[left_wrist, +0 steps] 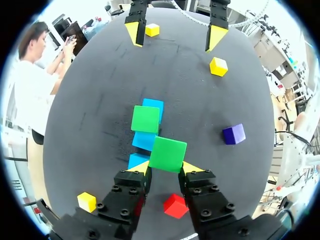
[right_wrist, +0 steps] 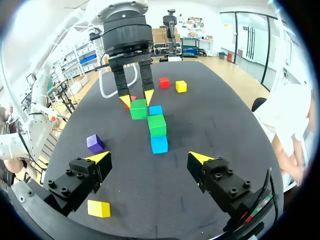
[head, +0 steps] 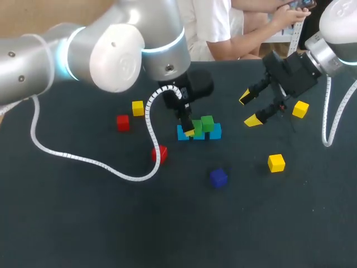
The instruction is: Place the blue cubes, place green cubes on the blue cubes, place the yellow cubes on the green cubes, then place the red cubes on the yellow cubes, and place purple cube on the red cubes.
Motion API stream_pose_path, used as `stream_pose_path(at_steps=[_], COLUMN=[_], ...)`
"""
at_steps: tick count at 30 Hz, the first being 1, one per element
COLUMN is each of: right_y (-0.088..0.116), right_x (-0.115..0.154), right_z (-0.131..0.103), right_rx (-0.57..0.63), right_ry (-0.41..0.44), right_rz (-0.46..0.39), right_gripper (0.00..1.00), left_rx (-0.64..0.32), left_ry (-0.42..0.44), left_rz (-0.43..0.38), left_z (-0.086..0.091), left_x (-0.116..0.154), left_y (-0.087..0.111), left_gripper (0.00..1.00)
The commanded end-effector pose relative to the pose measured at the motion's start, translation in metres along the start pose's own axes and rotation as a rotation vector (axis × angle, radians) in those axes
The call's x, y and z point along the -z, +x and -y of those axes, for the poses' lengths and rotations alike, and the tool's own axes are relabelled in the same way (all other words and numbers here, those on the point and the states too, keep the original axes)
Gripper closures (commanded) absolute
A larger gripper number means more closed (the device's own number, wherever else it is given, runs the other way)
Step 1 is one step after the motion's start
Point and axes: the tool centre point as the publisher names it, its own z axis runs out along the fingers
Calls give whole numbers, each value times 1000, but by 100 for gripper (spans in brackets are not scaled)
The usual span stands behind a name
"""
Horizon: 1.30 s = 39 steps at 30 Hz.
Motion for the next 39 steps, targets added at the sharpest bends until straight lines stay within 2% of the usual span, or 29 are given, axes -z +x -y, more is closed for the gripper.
stream_pose_path(at_steps=[1, 15, 22, 39], right_y=[0, 0, 0, 0], right_x=[0, 0, 0, 0], right_z=[0, 0, 0, 0], right_rx=[1, 1, 1, 1], right_ry=[0, 0, 0, 0], right_rz=[2, 2, 2, 2], right_gripper=[0, 0, 0, 0], left_rx=[6, 5, -7, 2], left_ry=[-2, -14, 0, 21], left_rz=[7, -7, -3, 3], left_z=[1, -10, -16, -20], left_x=[-2, 7, 0, -7], left_y=[3, 8, 4, 7], left_gripper=[100, 100, 100, 100])
